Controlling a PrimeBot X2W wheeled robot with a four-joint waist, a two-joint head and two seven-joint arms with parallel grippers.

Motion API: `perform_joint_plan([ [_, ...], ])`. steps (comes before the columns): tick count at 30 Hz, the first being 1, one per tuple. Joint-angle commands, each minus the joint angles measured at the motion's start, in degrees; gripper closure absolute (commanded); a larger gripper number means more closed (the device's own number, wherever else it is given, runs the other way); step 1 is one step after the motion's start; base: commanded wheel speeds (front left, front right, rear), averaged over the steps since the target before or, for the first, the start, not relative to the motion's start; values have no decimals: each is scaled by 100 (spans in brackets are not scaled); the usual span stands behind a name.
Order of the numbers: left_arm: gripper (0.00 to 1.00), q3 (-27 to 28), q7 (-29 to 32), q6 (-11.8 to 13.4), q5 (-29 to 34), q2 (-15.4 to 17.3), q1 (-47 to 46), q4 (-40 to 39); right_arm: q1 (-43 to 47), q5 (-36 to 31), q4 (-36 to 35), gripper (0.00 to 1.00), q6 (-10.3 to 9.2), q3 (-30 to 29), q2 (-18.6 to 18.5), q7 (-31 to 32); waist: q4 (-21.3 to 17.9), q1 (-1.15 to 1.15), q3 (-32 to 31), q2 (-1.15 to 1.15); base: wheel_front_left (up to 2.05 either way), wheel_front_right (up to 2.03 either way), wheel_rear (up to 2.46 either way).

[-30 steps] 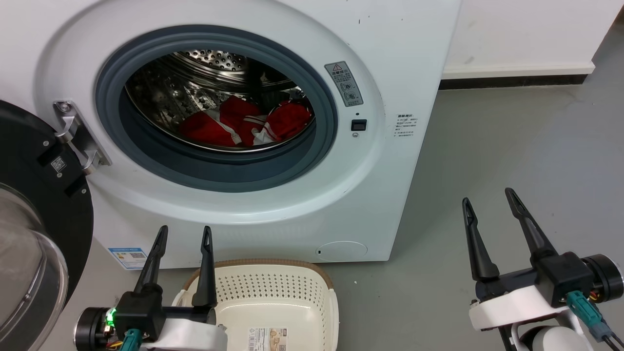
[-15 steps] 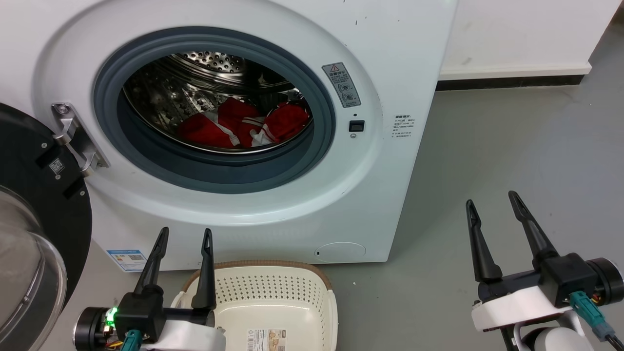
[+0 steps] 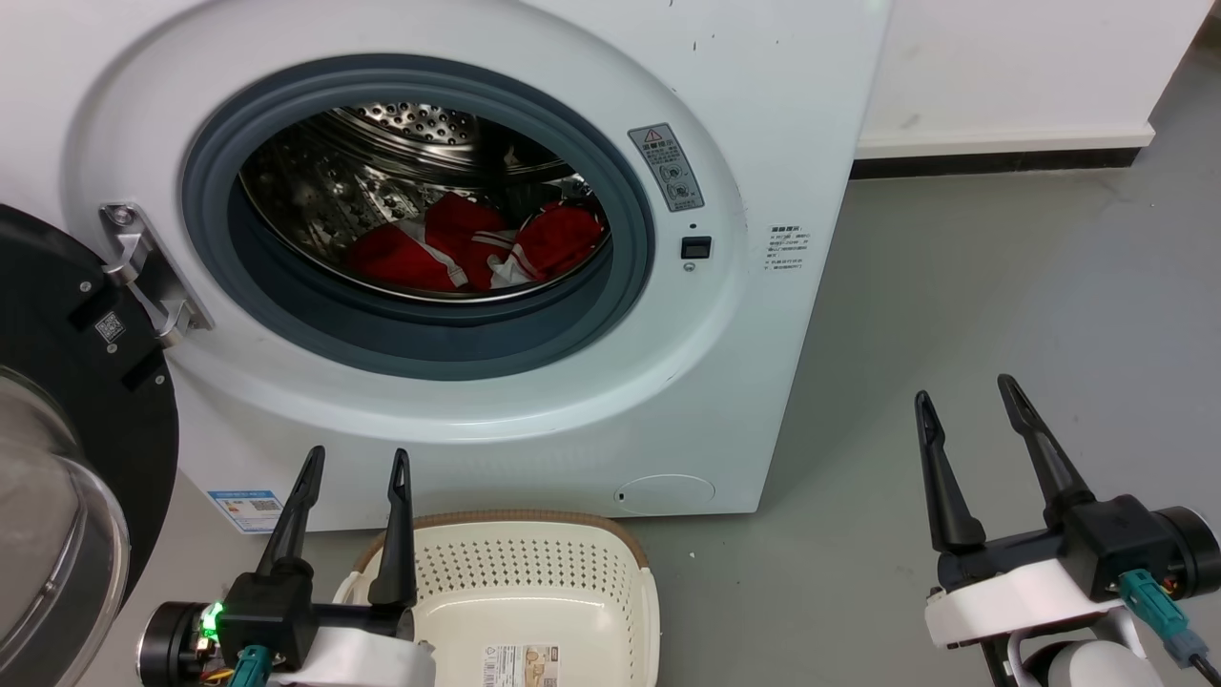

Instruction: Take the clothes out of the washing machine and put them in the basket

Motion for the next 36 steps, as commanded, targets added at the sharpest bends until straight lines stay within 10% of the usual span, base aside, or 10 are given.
perform_joint_plan([
  [1,0,6,-16,-12,11,-11,-17,12,10,50,1,0,-4,-12,11,-14,-2,0,12,0,0,0,0],
  [18,0,390,-16,-298,-120,228,-1202,505,-731,154,-412,0,-4,-208,11,-13,-306,0,1837,0,0,0,0],
  [28,0,269,-15,-433,-313,1427,-3349,1918,-1324,339,-680,0,-4,-207,13,-13,-741,0,3090,0,0,0,0],
  [36,0,-917,642,-438,-1045,2580,-5607,3083,-1510,499,-814,0,-4,-143,16,-13,-995,0,3868,0,0,0,0],
])
